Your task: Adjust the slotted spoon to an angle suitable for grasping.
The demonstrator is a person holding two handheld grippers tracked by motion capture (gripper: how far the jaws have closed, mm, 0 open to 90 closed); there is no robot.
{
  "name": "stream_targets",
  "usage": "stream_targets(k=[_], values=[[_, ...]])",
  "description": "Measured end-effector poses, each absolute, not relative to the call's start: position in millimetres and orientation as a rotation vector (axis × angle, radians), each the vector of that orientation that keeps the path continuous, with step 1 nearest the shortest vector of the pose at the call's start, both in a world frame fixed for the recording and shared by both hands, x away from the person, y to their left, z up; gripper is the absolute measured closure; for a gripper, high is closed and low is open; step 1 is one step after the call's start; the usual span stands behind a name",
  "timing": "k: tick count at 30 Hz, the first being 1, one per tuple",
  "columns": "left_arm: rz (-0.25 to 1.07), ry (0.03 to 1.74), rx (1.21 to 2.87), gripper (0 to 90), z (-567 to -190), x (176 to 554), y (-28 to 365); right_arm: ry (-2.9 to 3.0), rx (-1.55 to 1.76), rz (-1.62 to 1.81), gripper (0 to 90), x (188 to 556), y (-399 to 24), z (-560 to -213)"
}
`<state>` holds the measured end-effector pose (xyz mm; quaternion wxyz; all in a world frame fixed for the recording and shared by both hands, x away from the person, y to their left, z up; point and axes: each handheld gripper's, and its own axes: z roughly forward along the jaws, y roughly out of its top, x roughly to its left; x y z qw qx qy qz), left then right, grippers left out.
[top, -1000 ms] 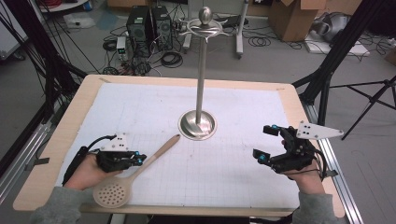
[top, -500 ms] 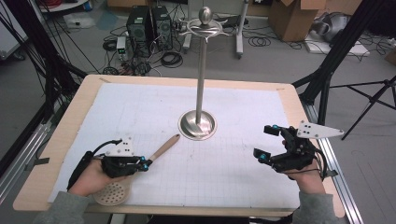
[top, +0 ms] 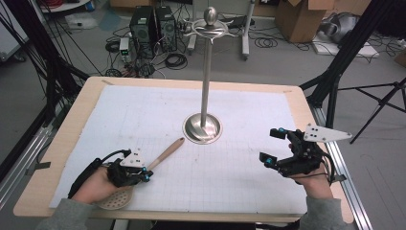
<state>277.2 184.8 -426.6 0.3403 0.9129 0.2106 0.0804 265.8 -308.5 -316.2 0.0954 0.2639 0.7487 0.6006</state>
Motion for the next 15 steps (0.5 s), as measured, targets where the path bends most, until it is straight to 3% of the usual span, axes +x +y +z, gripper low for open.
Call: stream_targets(k=[15], values=[[0.176, 0.548, 2.32, 89.7, -428, 280, 220, 2.241, 0.785, 1.774, 2.2, 268, -305, -319]])
